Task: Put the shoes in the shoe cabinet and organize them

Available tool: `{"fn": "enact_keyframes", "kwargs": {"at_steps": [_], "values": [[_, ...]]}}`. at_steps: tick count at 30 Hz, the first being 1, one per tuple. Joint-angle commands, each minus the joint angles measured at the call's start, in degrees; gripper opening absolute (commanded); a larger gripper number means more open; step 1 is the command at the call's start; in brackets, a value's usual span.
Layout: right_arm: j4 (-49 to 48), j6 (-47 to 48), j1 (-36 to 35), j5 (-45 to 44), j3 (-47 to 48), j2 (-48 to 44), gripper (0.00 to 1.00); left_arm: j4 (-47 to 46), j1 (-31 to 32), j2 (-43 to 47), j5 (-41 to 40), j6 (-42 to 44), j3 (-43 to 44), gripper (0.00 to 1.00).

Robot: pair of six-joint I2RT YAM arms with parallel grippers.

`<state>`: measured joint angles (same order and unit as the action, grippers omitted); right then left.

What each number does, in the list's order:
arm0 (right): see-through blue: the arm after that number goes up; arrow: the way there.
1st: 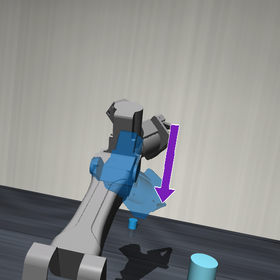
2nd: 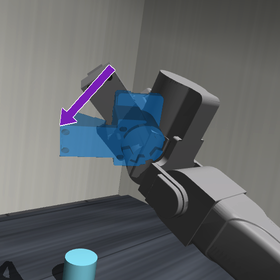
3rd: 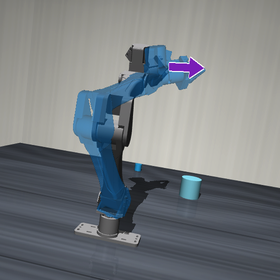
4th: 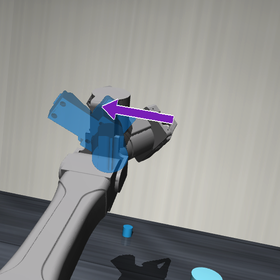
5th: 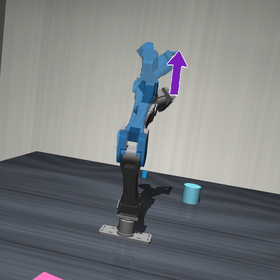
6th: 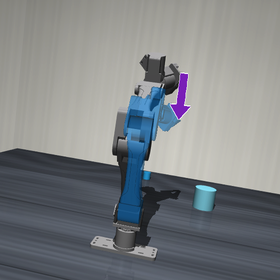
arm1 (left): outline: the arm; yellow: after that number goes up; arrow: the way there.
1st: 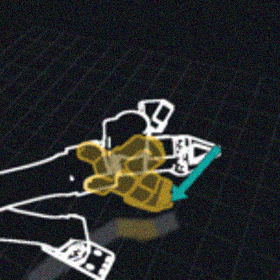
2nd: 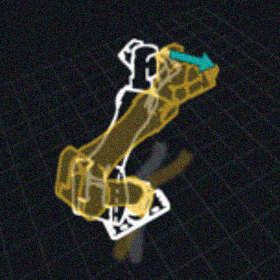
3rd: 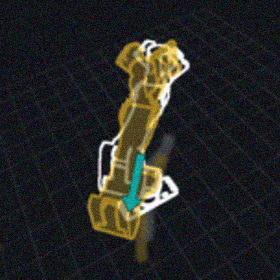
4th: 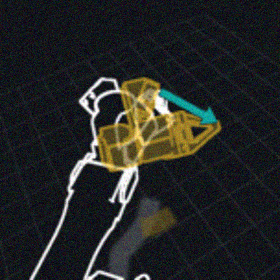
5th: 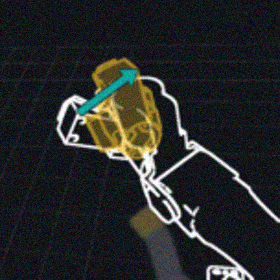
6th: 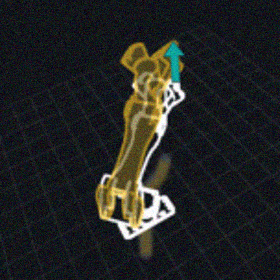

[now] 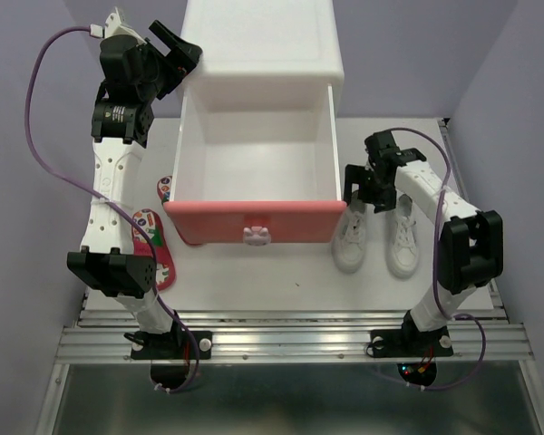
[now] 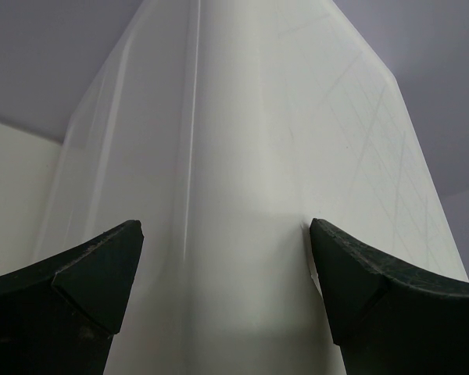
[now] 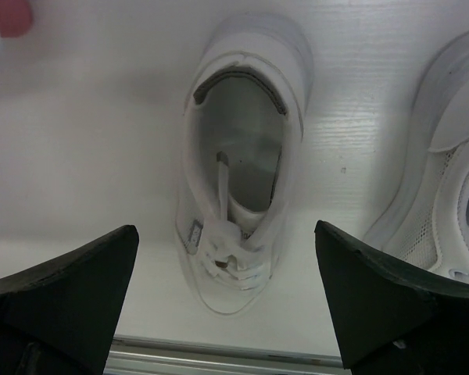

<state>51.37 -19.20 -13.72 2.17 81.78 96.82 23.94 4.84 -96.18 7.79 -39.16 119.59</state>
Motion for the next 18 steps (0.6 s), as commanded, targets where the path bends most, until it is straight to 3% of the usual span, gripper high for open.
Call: {"fn": "enact_keyframes", "kwargs": {"at_steps": [1,6,8,9,10,12,13,16,18], "values": [[-3.5,0.9,0.4,-1.6,-2.7,0.2,1.00,19.5,0.1,-4.8,-3.7,6.4,-4.5,0.97],[-5.1,0.7,-0.9,0.7,-5.7,1.8,0.97,19.8,0.1,-5.2,-3.4,6.9,-4.0,0.97],[-6.2,-0.3,-0.9,1.1,-7.0,2.4,0.87,20.2,0.0,-5.3,-3.5,7.3,-3.8,0.97],[-6.7,-0.3,-0.9,1.1,-7.3,2.5,0.87,20.2,0.0,-5.3,-3.5,7.3,-3.8,0.97],[-7.8,-1.9,-0.9,0.7,-7.5,2.5,0.73,20.5,0.0,-5.3,-3.5,7.4,-3.7,0.97],[-8.6,-3.8,-0.9,0.4,-7.5,2.3,0.61,20.6,0.0,-5.3,-3.5,7.6,-3.7,0.97],[-8.7,-5.3,-0.9,0.0,-7.2,2.4,0.44,20.7,0.0,-5.3,-3.5,7.7,-3.6,0.97],[-7.2,-7.8,-0.9,-2.7,-5.1,2.6,0.11,21.6,0.0,-5.3,-3.4,8.0,-3.1,0.97],[-5.5,-8.1,-0.9,-6.8,-2.3,2.0,0.02,22.0,0.0,-5.0,-4.2,8.2,-2.9,0.97]]}}
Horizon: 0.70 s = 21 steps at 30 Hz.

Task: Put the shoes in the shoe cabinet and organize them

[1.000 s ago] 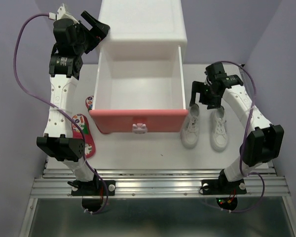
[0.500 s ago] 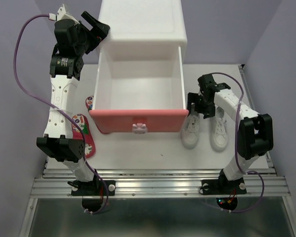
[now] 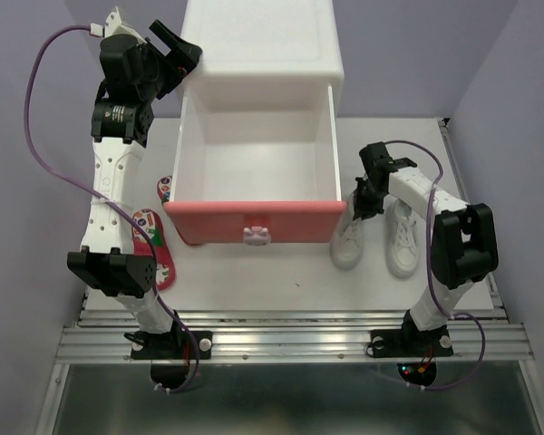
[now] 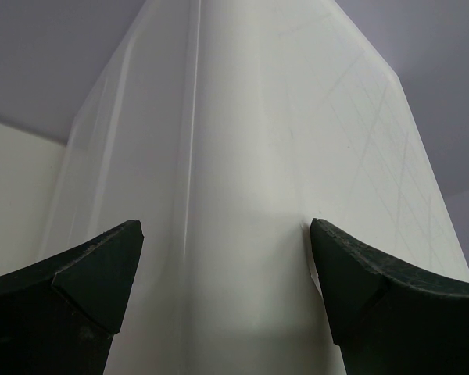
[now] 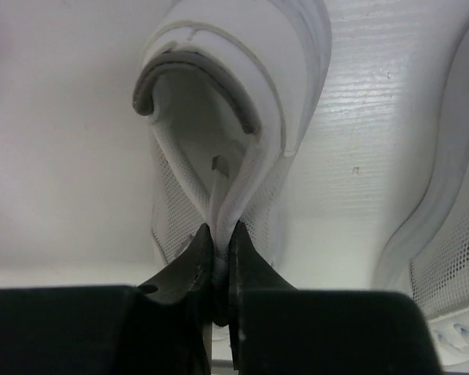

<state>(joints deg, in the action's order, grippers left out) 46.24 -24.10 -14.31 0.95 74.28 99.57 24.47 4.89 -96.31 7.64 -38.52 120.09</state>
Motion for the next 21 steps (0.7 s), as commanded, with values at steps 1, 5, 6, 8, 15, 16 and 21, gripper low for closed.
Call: {"fn": "enact_keyframes", "kwargs": {"at_steps": [1,5,6,8,15,16,21], "values": [[0.2,-3.1,-0.3,-6.7,6.7,-1.3,0.01,21.5,-0.1,-4.8,-4.2,7.8,-3.5,0.97],[0.2,-2.2,-0.3,-12.2,14.3,-5.1,0.01,20.8,-0.1,-4.6,-3.7,7.6,-3.8,0.97],[0.8,-3.1,0.8,-14.3,18.6,-6.0,0.01,20.6,-0.1,-4.7,-3.5,7.4,-3.6,0.97],[1.0,-3.6,1.5,-16.2,24.0,-6.6,0.01,20.2,-0.1,-4.7,-3.5,7.3,-3.1,0.97],[-3.7,-1.7,1.5,-26.7,55.1,-2.5,0.01,20.2,-0.4,-6.3,-2.9,7.2,-0.7,0.97],[-5.0,-0.9,1.5,-26.9,59.4,-2.4,0.01,20.1,-0.3,-6.3,-2.8,7.0,-0.6,0.97],[-25.2,2.8,1.5,-28.5,56.1,-8.1,0.01,19.4,-0.4,-6.3,-2.8,6.8,-0.4,0.97]]}}
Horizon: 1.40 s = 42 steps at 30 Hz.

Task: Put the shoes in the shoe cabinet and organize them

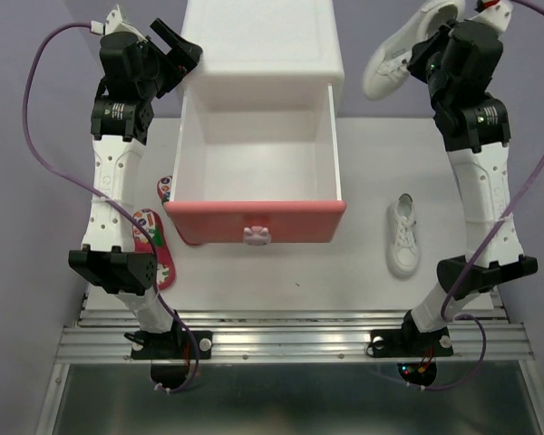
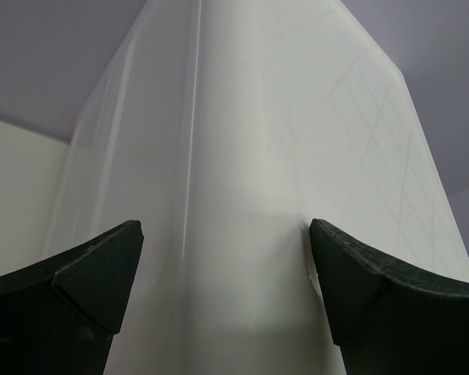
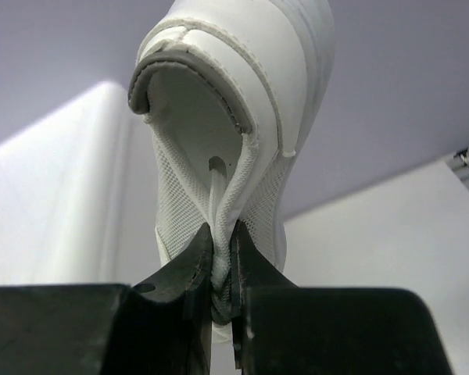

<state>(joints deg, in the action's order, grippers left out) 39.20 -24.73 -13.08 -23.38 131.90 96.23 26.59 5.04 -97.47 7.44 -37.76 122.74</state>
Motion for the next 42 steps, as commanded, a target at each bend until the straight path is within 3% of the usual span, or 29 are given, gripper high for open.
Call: {"fn": "enact_keyframes", "kwargs": {"at_steps": [1,5,9,15,21,29,42], "values": [[-20.8,3.9,0.2,-4.1,-2.9,-5.5,0.01,17.4,-0.5,-5.2,-2.7,5.9,-2.9,0.97],[-31.5,6.4,0.2,0.7,-0.4,-5.9,0.02,17.2,-0.5,-4.9,-2.8,5.7,-3.1,0.97],[-33.1,2.9,0.2,11.3,8.4,-2.3,0.01,17.4,-0.6,-5.0,-3.0,5.3,-2.9,0.97],[-35.9,-13.0,0.2,38.5,9.0,0.0,0.01,17.5,-0.6,-5.4,-2.4,5.2,-2.2,0.97],[-36.0,-21.8,-3.8,51.1,9.1,1.5,0.01,18.1,-0.6,-5.1,-3.0,5.6,-1.9,0.97],[-22.9,-14.8,-17.0,51.2,6.4,-0.1,0.01,18.0,-0.6,-3.6,-3.9,5.3,-4.7,0.97],[-8.9,-4.5,-26.3,49.7,4.7,1.6,0.01,16.9,-0.5,-2.8,-5.5,3.5,-6.0,0.97]]}}
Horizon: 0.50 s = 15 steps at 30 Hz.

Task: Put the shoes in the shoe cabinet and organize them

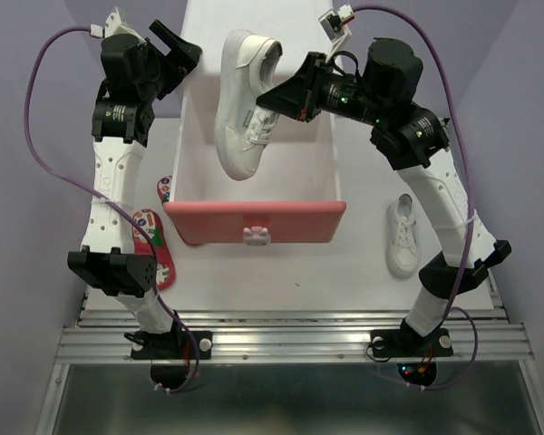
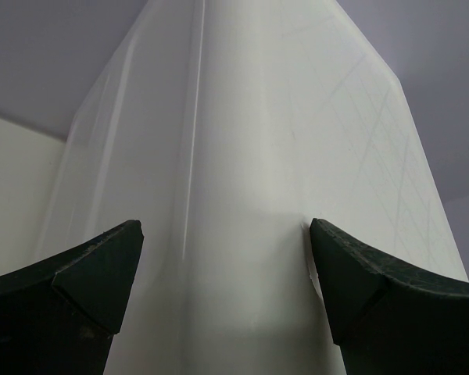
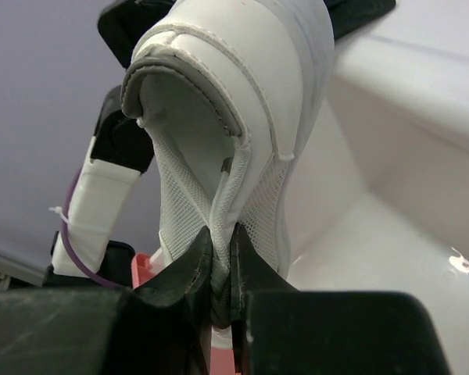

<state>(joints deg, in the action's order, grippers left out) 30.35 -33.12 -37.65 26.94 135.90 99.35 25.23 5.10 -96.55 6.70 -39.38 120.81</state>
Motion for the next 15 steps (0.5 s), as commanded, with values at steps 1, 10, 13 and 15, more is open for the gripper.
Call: {"fn": "enact_keyframes", "kwargs": {"at_steps": [1,10,13,15], "values": [[1.1,5.3,-2.6,-0.3,1.5,-0.8,0.01,18.2,-0.6,-3.6,-4.9,5.1,-4.1,0.97],[6.2,10.7,-5.1,0.0,-4.7,0.8,0.01,18.6,-0.6,-3.1,-6.2,4.6,-4.8,0.97],[7.5,10.8,-5.8,-1.5,-2.5,2.8,0.01,18.5,-0.6,-2.9,-8.1,4.3,-5.3,0.97],[8.9,9.3,-6.5,-6.8,-1.3,4.4,0.01,18.5,-0.6,-2.9,-8.7,4.0,-5.7,0.97]]}}
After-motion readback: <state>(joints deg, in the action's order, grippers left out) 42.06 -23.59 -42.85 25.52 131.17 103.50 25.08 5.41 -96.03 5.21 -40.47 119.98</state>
